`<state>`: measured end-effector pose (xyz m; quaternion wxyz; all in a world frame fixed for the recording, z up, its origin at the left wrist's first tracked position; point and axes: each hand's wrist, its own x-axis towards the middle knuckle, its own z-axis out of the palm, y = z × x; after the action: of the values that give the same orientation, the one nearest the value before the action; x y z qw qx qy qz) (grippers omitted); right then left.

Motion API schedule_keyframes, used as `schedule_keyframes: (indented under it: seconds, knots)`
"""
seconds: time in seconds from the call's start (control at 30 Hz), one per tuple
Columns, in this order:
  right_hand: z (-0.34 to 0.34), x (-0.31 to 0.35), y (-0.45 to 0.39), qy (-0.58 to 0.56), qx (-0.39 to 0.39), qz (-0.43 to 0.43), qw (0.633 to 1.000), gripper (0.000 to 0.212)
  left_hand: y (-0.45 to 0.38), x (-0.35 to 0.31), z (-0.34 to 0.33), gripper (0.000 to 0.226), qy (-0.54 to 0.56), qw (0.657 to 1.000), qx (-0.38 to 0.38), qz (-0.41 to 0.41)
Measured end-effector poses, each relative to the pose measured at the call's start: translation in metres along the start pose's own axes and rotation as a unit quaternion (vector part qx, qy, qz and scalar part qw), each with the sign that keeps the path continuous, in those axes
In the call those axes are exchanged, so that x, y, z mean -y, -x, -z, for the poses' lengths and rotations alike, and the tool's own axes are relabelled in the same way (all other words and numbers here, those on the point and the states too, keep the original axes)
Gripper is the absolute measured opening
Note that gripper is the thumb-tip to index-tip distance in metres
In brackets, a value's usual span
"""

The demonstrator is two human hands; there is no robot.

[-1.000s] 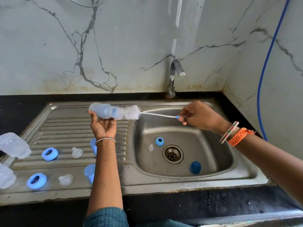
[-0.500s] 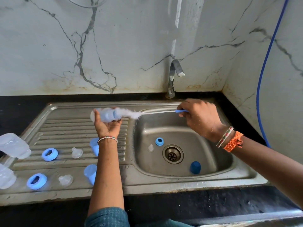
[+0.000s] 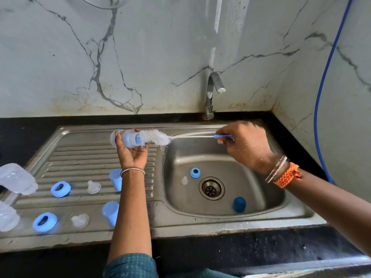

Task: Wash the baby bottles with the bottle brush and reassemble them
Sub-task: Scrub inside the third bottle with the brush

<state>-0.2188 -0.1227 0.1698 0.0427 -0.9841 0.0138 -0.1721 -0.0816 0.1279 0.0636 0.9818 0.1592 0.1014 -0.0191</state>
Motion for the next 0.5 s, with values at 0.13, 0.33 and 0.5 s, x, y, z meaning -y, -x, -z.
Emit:
schedule_keyframes:
  seconds: [0.13,0.33,0.5]
  knots:
    - [0.003,-0.002,-0.006,-0.227,0.227,-0.078,0.944,0.024,0.000,-0.003,-0.001,0.064,0.006,0.999,0.042,-0.001]
    - [0.001,-0.007,0.001,-0.300,0.276,-0.079,0.910,0.029,0.002,-0.010,0.001,0.093,-0.024,0.997,0.068,0.011]
    - [-0.019,-0.021,0.013,0.010,-0.100,0.088,0.991,0.015,-0.003,-0.008,0.000,0.027,-0.092,0.994,-0.053,-0.014]
